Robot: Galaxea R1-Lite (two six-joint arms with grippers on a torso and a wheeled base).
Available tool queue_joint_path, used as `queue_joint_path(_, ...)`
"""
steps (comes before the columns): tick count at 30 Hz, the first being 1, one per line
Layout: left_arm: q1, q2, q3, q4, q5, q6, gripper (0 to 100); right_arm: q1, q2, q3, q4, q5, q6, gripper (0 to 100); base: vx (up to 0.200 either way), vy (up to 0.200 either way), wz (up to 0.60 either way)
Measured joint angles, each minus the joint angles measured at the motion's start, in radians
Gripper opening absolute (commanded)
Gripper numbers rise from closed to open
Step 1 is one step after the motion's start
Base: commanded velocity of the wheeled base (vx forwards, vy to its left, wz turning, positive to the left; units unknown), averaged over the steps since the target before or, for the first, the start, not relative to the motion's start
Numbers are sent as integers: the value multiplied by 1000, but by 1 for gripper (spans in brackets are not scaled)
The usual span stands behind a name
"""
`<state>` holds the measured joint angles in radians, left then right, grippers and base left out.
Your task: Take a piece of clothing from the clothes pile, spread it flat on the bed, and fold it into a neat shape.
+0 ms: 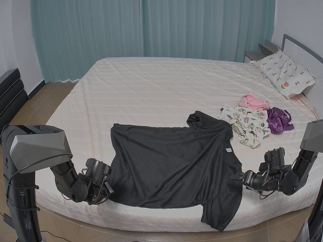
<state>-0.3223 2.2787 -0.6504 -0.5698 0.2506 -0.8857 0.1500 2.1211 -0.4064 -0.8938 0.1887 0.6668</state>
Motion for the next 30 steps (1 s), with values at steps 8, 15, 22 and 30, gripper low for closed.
queue_joint_path(8, 11, -55, 152, 0, 0, 38, 0, 16, 34, 43, 0, -1, -121, 100, 0, 0, 0)
queue_joint_path(15, 57, -76, 214, -3, -1, 72, 0, 32, 71, 47, 2, 0, -176, 100, 0, 0, 0)
queue_joint_path(22, 79, -72, 216, -9, -12, 75, 0, 66, 107, -10, 17, -14, -186, 100, 0, 0, 0)
queue_joint_path(30, 83, -61, 213, -10, -34, 76, 0, 86, 149, -90, 99, -90, -246, 100, 0, 0, 0)
